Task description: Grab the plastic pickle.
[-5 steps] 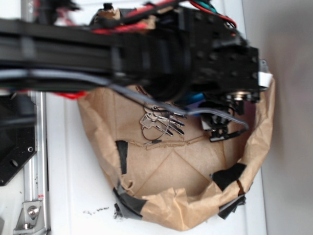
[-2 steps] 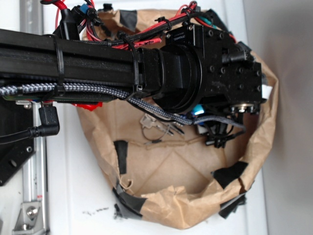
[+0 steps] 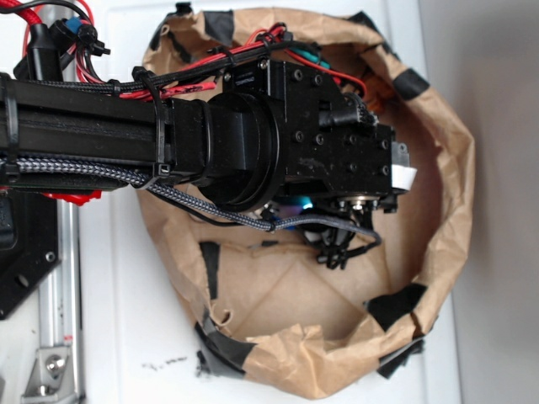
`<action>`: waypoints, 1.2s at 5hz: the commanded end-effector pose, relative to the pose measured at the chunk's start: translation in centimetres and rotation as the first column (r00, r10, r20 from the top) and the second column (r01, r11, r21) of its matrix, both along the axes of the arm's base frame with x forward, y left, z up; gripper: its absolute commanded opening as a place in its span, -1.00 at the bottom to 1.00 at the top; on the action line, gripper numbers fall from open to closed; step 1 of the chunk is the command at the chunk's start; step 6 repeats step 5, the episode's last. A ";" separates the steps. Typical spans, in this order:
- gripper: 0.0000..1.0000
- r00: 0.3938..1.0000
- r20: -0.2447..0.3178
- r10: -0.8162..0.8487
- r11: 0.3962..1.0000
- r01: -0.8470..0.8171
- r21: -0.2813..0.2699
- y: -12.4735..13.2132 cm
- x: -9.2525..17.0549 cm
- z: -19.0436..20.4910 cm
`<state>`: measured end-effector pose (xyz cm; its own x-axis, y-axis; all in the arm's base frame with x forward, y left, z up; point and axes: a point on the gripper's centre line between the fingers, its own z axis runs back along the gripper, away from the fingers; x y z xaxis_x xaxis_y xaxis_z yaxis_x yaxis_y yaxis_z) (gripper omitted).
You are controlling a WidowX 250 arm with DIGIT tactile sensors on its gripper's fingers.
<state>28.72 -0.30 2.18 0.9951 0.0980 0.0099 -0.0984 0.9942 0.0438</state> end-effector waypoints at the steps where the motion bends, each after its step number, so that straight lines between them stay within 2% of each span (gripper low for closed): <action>1: -1.00 0.952 0.109 -0.287 0.958 0.287 0.016 0.4 2.5 8.0; 2: -1.00 0.862 0.138 -0.488 0.873 0.486 0.053 0.3 3.0 12.6; 3: -1.00 0.815 0.045 -0.578 0.814 0.571 0.106 -0.5 1.9 15.0; 4: -1.00 0.800 0.010 -0.600 0.797 0.596 0.093 -0.8 0.6 15.4; 5: -1.00 0.818 -0.035 -0.575 0.812 0.575 0.104 -0.5 -0.5 15.6; 6: -1.00 0.818 -0.035 -0.575 0.812 0.575 0.104 -0.5 -0.5 15.6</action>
